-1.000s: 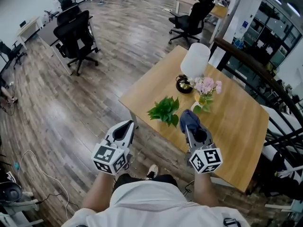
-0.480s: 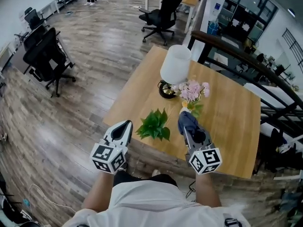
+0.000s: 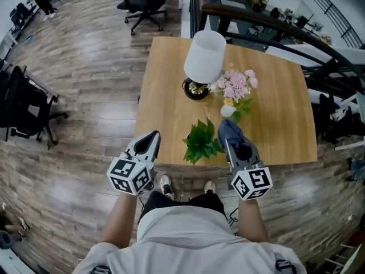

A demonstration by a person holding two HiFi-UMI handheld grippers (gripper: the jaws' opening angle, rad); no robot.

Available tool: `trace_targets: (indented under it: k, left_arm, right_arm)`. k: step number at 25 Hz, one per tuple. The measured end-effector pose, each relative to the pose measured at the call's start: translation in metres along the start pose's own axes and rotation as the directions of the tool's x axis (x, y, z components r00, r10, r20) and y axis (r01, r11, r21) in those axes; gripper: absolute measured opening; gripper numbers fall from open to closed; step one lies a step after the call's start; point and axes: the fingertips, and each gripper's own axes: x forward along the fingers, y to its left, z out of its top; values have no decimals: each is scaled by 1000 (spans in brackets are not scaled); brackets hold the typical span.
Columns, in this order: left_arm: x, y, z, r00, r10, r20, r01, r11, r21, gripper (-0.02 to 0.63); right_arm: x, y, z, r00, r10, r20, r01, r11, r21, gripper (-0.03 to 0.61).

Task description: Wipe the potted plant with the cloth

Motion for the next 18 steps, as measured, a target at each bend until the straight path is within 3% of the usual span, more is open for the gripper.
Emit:
trace_targets:
  k: [4,9,11,14,18]
  left_arm:
    - [20,13,-34,989,-100,-111,96,995,-37,17]
    - [60,15,-85,938,-270,-219,222,949,-223,20]
    - [77,17,-101,914,-314,-257,244,932,-268,24]
    - [103,12,-119,867,-391,-308,288,899,-330,87]
    - [129,2,-138,804,-452,-387,319,876,-361,87]
  right_arm:
    - [-8,10,-23,996,-81,-47,82,996,21,160]
    - [-22,5,-42,982,-166,-88,171,984,47,160]
    - [-26,5,-48,978,-185,-98,191,980,54,160]
    - [-31,5,-59,973,-202,-115,210,976,64,160]
    - [-35,6,-70,967,-218,-132,230,969,87,160]
